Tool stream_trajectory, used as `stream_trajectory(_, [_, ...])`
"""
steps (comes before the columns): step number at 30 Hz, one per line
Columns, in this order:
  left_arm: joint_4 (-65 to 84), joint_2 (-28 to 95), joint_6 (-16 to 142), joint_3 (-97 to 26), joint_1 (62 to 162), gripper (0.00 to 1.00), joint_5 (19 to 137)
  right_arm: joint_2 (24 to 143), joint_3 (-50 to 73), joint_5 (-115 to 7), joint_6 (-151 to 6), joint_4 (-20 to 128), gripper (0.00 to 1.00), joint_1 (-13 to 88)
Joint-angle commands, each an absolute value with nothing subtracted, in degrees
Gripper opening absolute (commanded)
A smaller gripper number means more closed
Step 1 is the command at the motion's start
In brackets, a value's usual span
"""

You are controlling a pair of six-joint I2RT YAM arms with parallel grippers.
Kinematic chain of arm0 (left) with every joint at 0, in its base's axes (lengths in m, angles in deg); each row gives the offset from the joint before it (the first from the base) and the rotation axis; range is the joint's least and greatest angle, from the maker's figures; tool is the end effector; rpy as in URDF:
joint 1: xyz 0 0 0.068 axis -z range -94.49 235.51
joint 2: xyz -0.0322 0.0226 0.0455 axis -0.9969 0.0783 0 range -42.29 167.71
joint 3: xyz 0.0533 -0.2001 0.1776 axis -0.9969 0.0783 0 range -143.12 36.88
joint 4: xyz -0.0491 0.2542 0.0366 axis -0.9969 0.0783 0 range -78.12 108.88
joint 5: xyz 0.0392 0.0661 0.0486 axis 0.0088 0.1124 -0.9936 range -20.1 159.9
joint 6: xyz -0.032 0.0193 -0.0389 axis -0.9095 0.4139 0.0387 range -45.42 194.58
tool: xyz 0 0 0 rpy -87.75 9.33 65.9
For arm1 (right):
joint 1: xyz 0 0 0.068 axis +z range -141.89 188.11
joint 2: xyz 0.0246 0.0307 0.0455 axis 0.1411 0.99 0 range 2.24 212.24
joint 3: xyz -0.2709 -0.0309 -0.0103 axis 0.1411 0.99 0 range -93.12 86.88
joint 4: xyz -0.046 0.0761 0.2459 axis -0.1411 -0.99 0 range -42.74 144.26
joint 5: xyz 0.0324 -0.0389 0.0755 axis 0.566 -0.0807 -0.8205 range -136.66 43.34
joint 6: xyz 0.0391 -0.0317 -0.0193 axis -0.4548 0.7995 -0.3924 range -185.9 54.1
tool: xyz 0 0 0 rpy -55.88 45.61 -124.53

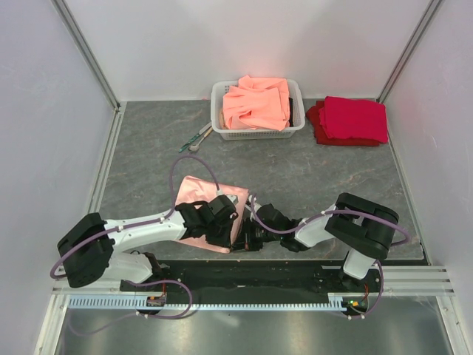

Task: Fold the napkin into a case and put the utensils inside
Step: Turn over the upper triangle folded napkin at the center of the board, then move the lower triangle-folded napkin to the center of the board.

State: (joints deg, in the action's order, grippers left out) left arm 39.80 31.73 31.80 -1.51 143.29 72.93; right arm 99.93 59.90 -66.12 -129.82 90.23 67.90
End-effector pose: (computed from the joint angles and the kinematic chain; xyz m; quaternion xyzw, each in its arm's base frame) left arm 0.1211 -0.1957 0.1752 0.1330 0.9640 -0.1924 0.1264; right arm 0.1314 0.2490 0.1024 -0.0468 0.8754 0.4737 0.0836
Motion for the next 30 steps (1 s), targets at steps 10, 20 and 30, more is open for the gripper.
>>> stream_trajectory(10, [40.88,26.89,29.14,-5.04,143.78,0.40,67.89,87.69,64.91,-60.99,-126.99,80.73,0.44,68.14])
stream_trajectory(20, [47.82,13.62,28.43,-5.58,138.43,0.46,61.46,95.05,58.68,-62.48,-125.57,83.79,0.68,68.14])
stream_trajectory(30, [49.23,7.64,33.97,-4.08,124.37,0.47,67.70,98.49,59.63,-59.84,-124.61,80.01,0.26,67.27])
